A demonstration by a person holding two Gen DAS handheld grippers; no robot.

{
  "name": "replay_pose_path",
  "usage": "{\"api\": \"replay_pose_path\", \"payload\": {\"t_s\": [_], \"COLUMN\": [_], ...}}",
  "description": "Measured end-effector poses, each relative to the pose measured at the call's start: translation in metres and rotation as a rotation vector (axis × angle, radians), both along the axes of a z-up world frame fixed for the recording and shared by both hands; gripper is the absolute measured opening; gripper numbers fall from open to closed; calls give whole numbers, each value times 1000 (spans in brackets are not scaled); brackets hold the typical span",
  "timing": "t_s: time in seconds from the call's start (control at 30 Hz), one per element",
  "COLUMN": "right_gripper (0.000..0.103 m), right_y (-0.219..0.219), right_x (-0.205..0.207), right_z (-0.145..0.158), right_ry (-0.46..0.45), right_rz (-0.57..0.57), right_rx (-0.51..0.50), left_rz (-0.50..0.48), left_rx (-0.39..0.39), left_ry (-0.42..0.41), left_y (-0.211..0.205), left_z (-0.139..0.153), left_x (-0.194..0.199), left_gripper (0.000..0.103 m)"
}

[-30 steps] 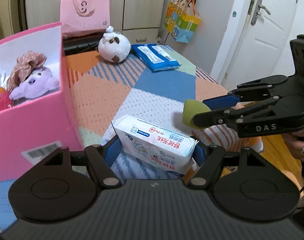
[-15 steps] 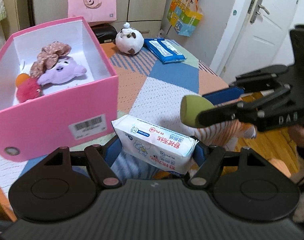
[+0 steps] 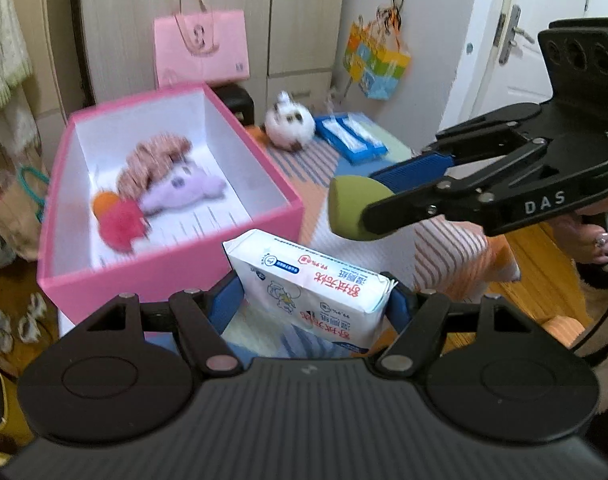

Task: Organize soft objects
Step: 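Lift and carry the wipes pack and green sponge over the pink box with both grippers, then lower both items into the box and open both grippers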

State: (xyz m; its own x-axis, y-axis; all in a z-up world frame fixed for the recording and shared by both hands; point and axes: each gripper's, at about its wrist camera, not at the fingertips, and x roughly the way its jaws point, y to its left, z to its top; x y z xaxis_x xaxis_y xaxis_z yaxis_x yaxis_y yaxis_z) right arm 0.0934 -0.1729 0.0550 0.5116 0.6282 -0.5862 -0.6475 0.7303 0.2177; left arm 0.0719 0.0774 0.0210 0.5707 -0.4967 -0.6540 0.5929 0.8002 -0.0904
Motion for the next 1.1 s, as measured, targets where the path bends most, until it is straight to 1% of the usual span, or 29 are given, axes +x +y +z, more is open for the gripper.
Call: {"api": "replay_pose_path", "payload": {"t_s": [0.07,0.1,0.17,0.3,0.4,0.5,0.53,0.6,0.67,0.77,0.9,1.0,1.07,1.1], "right_gripper": [40,40,40,40,40,40,40,40,40,40,40,39,39,37], "right_y": [6,8,10,19,26,37,42,51,56,63,75,83,87,88], "right_x": [7,11,23,45,59,74,80,90,103,131,157,175,185,189], "right_z": [9,11,10,4,5,6,7,7,6,5,2,-7,-13,-16], "right_ry": [-37,-38,-12,7,0,-23,-38,-79,-90,-69,-132,-138,-155,-148], "right_rz": [16,25,30,33,41,50,55,64,72,79,85,120,126,129], "right_rx": [16,35,91,118,113,76,43,-37,-92,-131,-192,-220,-238,-238], "left_rz": [7,15,46,97,137,164,171,205,220,180,110,104,99,94], "left_rx": [-3,-7,-23,-46,-44,-36,-29,14,61,120,161,178,206,225], "left_ry": [-32,-49,-75,-81,-92,-94,-100,-114,-137,-155,-101,-68,-72,-78], "left_y": [4,6,13,26,35,39,41,41,40,33,21,17,14,12], "left_z": [6,9,8,5,7,9,8,2,-1,1,-1,-7,-11,-13], "left_x": [5,8,16,38,58,81,90,107,121,141,173,190,196,199], "left_gripper": [72,72,72,72,72,72,72,72,72,72,72,72,72,72]}}
